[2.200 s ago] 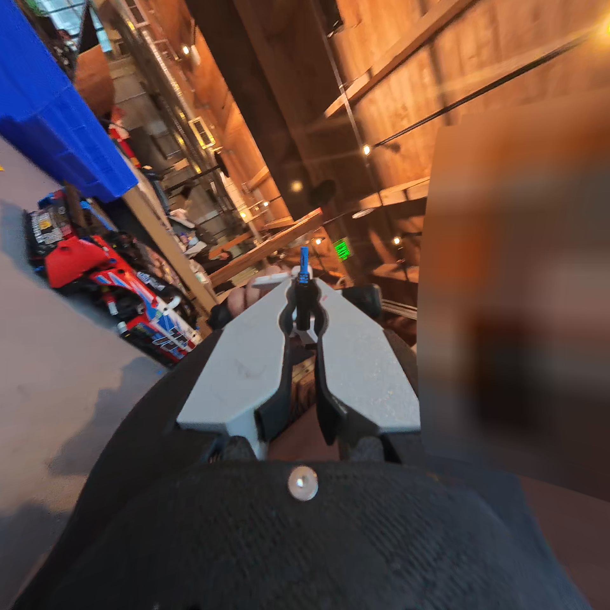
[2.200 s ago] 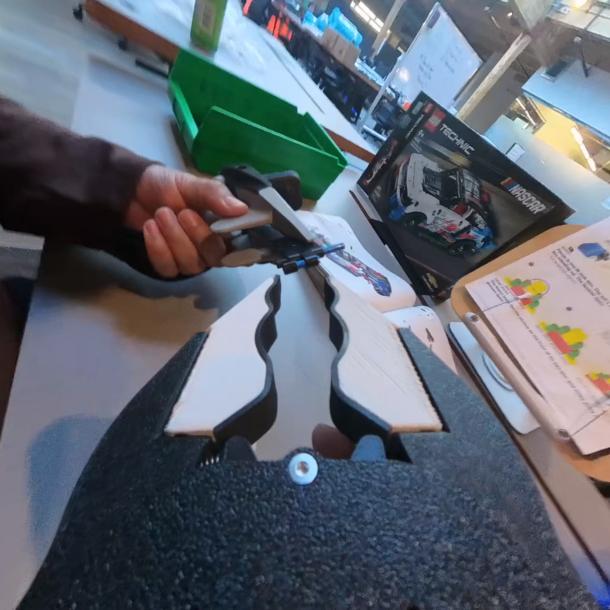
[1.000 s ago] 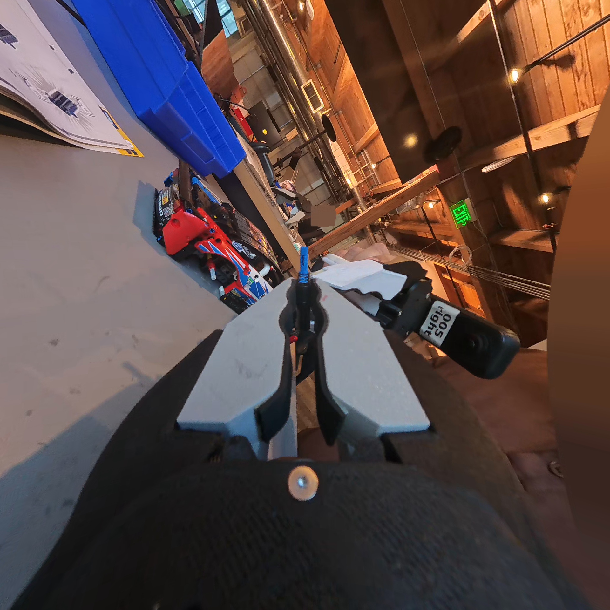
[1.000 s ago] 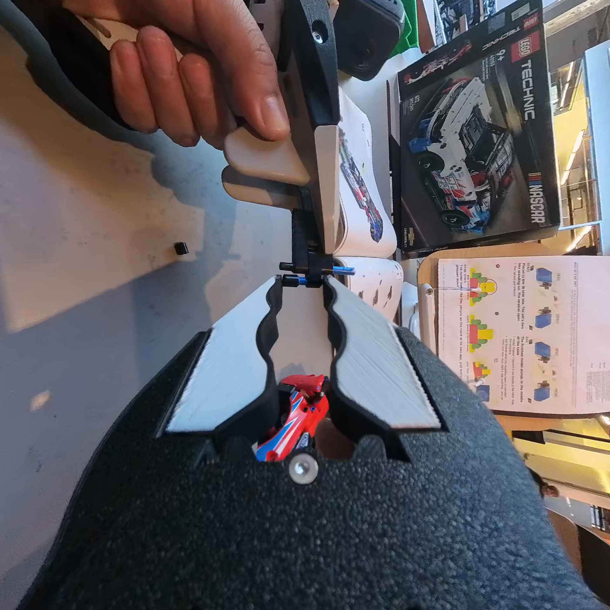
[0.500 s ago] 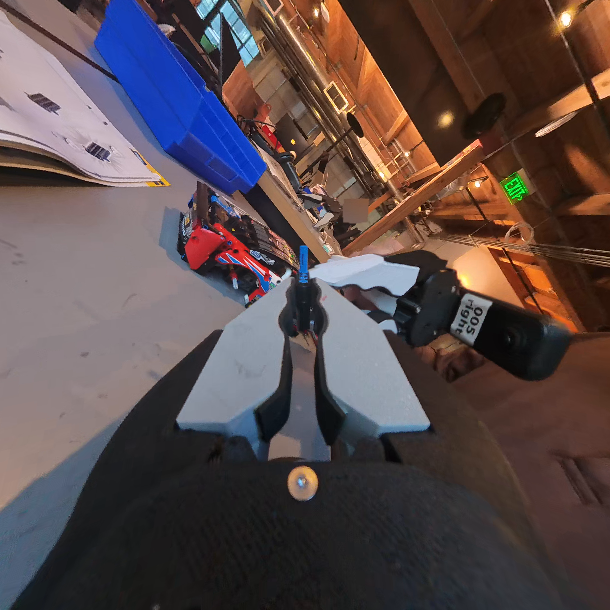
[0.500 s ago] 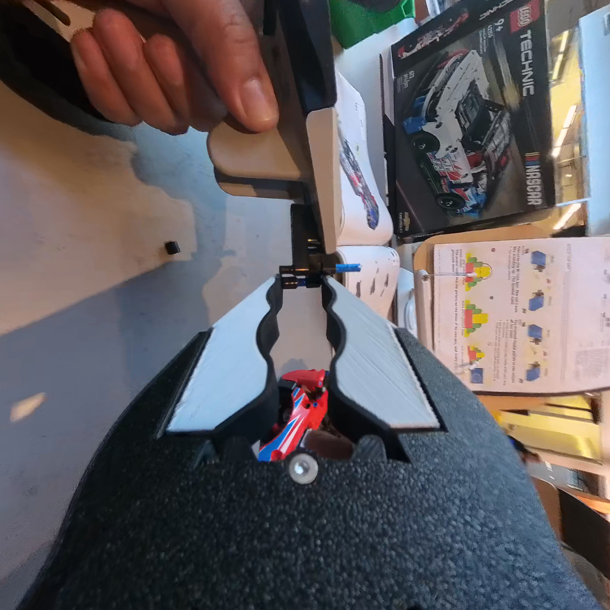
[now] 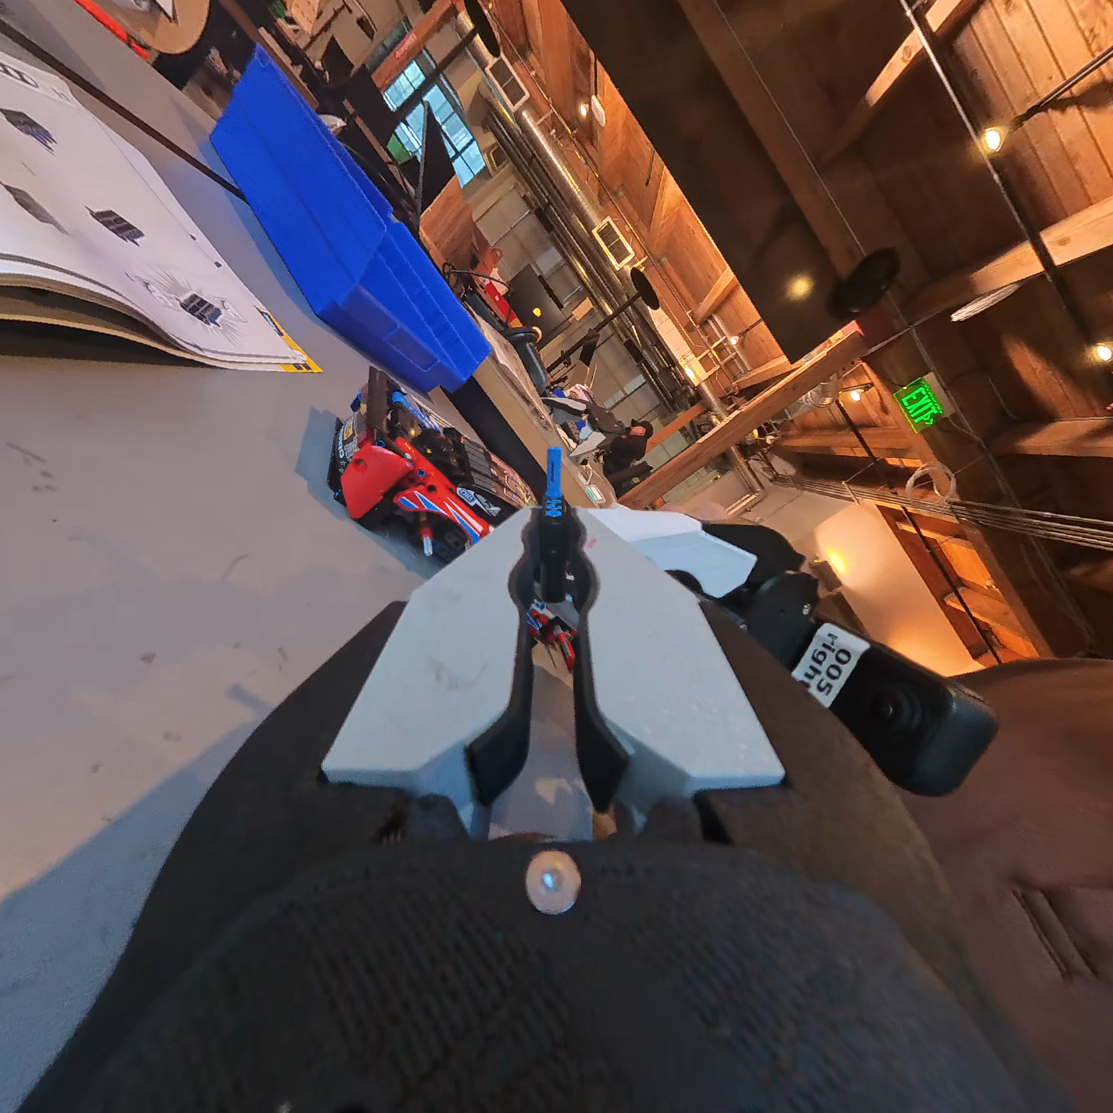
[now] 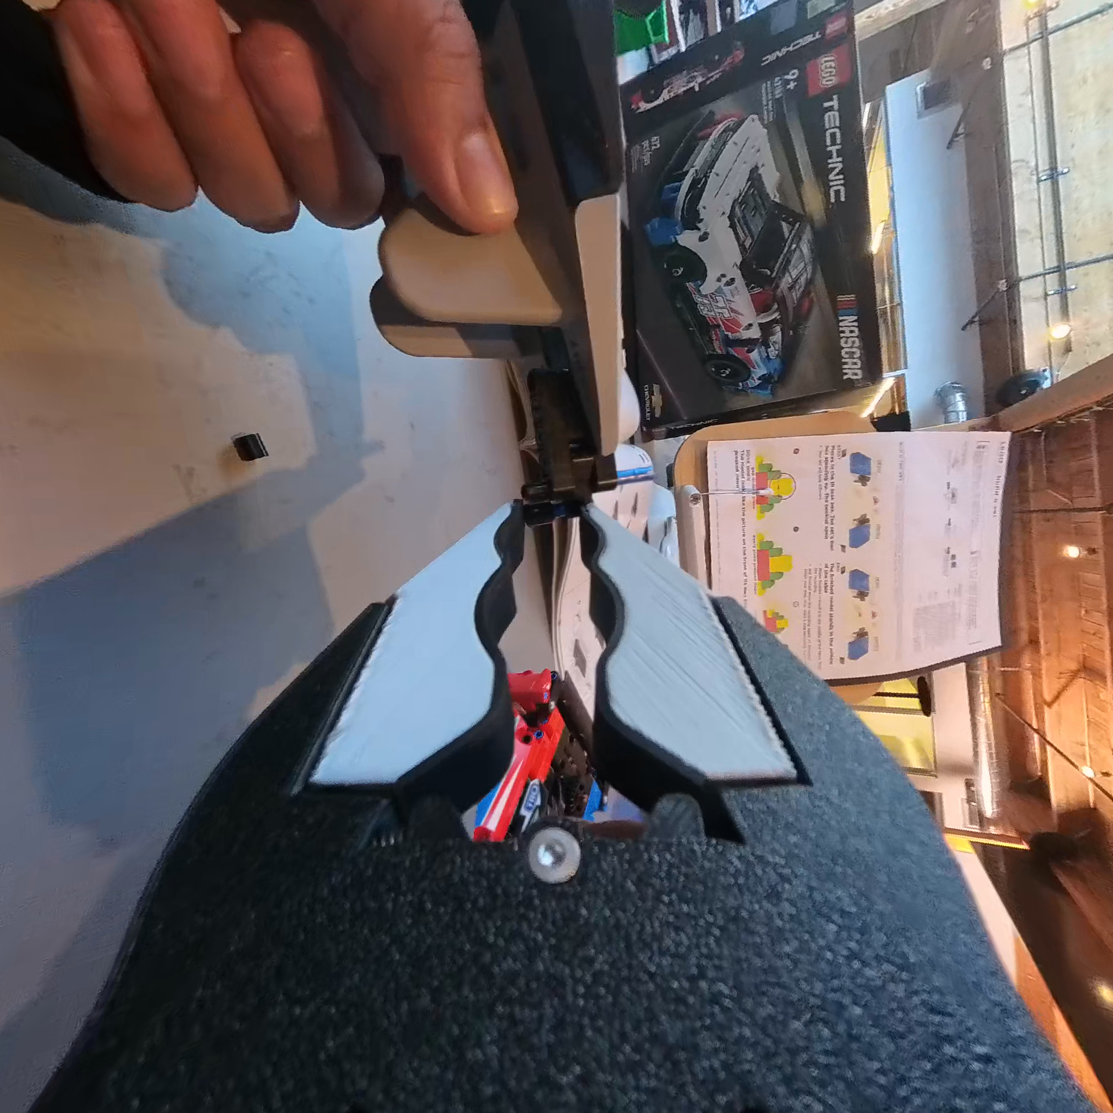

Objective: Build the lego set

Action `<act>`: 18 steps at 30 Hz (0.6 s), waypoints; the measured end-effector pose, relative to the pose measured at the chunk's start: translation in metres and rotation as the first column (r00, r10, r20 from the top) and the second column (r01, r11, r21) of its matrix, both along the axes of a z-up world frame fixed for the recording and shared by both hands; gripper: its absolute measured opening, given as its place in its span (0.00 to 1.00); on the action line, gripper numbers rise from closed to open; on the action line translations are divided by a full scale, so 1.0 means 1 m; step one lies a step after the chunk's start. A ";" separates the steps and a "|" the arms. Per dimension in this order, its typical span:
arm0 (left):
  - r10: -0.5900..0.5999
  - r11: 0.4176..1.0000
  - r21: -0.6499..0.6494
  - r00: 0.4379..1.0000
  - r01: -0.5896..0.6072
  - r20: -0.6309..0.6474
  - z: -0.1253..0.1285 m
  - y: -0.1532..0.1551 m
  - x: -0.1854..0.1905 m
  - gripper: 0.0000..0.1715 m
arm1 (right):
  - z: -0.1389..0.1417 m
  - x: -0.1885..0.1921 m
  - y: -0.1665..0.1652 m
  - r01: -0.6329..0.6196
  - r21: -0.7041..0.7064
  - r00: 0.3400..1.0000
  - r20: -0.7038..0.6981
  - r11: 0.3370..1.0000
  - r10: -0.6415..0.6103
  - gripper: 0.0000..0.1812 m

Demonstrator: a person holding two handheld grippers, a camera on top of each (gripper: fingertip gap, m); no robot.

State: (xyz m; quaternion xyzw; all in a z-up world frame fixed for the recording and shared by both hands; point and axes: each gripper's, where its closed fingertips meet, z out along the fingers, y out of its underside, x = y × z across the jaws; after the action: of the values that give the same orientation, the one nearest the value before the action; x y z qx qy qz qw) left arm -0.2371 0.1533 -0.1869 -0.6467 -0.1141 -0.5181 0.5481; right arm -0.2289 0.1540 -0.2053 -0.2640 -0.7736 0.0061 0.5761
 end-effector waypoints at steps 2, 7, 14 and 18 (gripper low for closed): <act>-0.031 1.000 -0.004 0.999 0.031 0.023 -0.002 -0.001 0.001 0.03 | -0.001 0.001 -0.001 -0.013 -0.017 1.000 0.015 1.000 0.013 0.10; -0.052 0.999 -0.004 0.998 0.052 0.019 -0.003 -0.002 0.003 0.03 | -0.002 0.002 -0.002 -0.037 -0.031 0.999 0.032 0.999 0.038 0.12; -0.079 0.997 -0.012 0.997 0.080 0.023 -0.005 -0.002 0.005 0.03 | -0.004 0.003 -0.003 -0.049 -0.054 0.998 0.038 0.997 0.051 0.12; -0.134 0.991 -0.017 0.990 0.134 0.037 -0.007 -0.005 0.007 0.03 | -0.006 0.006 -0.007 -0.077 -0.068 0.995 0.062 0.995 0.081 0.11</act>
State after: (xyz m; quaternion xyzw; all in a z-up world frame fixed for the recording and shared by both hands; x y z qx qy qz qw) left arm -0.2302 0.1483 -0.1941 -0.6487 -0.0851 -0.5640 0.5038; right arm -0.2234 0.1472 -0.2116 -0.2519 -0.8011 0.0458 0.5411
